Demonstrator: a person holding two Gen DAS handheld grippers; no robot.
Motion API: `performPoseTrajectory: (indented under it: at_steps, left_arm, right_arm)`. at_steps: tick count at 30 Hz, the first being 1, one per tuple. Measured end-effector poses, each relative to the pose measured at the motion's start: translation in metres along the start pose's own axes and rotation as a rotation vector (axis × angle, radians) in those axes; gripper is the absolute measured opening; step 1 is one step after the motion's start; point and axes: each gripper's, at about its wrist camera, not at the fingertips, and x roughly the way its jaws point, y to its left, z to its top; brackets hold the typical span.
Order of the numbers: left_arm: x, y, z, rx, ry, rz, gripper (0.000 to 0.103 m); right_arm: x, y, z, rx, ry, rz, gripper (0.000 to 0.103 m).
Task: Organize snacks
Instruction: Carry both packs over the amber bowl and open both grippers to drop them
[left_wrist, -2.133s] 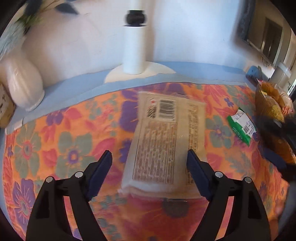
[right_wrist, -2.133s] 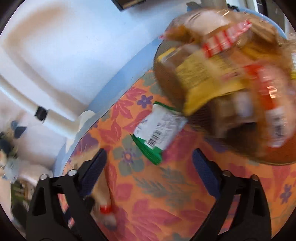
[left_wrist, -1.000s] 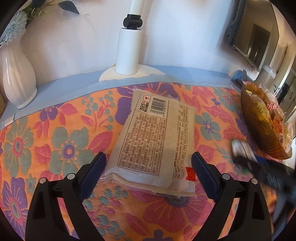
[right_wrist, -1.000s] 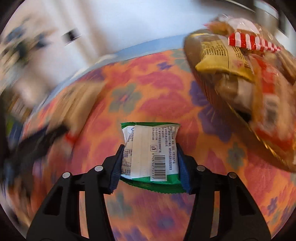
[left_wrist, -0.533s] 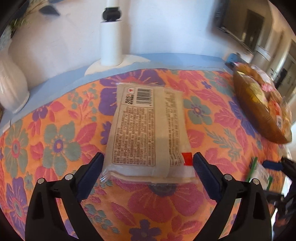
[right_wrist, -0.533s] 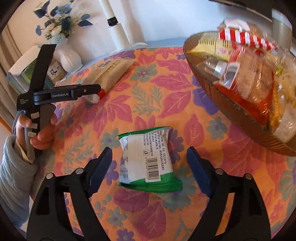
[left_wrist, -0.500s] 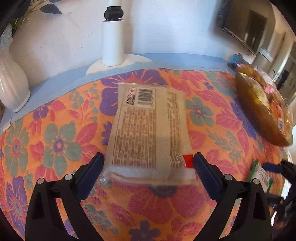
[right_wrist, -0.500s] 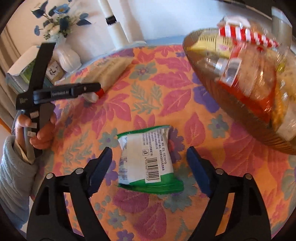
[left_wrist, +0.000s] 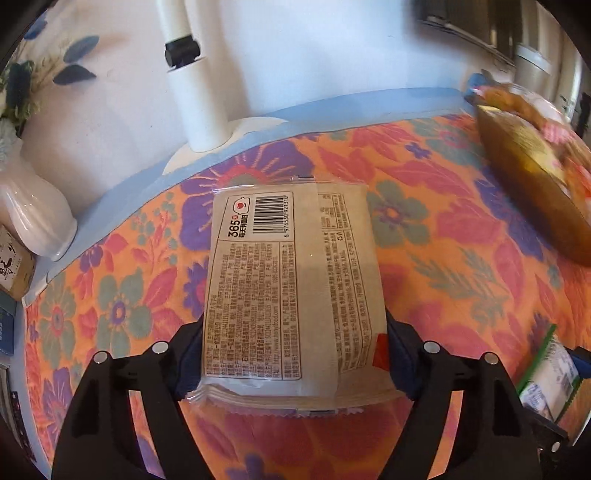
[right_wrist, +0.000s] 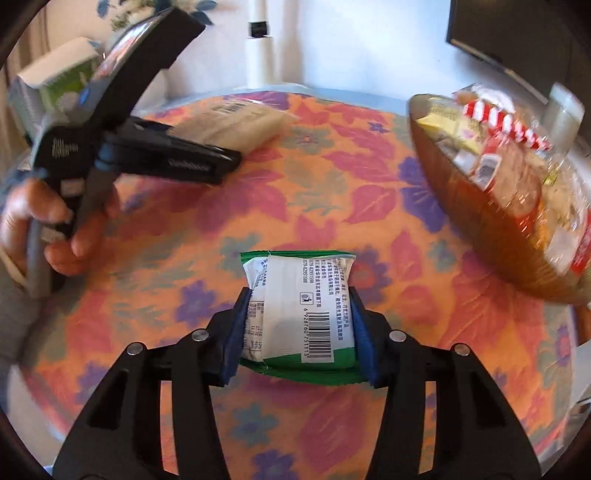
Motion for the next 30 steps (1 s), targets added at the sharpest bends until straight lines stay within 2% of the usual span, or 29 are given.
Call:
performPoseTrajectory:
  at_steps: [7,10,13,17,20,23,26,30]
  left_arm:
    - [-0.062,-0.013,-0.026,-0.019,-0.092,-0.118,0.077]
    - [-0.087,-0.021,-0.023,-0.022,-0.136,-0.146,0.077]
    - [-0.116,-0.035,-0.011,-0.009,-0.199,-0.19,0.077]
    - [-0.144,-0.066,0.015,0.027,-0.271,-0.252,0.077]
    - [-0.155,-0.095,0.04,0.073,-0.311,-0.291,0.077]
    - [-0.157,-0.129,0.066,0.115,-0.342,-0.322,0.077]
    - [-0.149,-0.154,0.086,0.123,-0.343,-0.358,0.077]
    - [-0.13,-0.174,0.11,0.107,-0.327,-0.39,0.077]
  right_arm:
    - [-0.05,0.0,-0.004,0.048,-0.073,0.1,0.051]
    - [-0.083,-0.008,0.001,0.062,-0.148,0.085,0.051]
    - [-0.121,-0.027,0.012,0.084,-0.239,0.031,0.051]
    - [-0.156,-0.069,0.033,0.147,-0.333,-0.055,0.051]
    - [-0.176,-0.116,0.047,0.253,-0.378,-0.099,0.052]
    - [-0.183,-0.169,0.059,0.408,-0.421,-0.087,0.052]
    - [-0.18,-0.208,0.071,0.511,-0.464,-0.063,0.052]
    - [-0.154,-0.243,0.086,0.592,-0.441,-0.007,0.053]
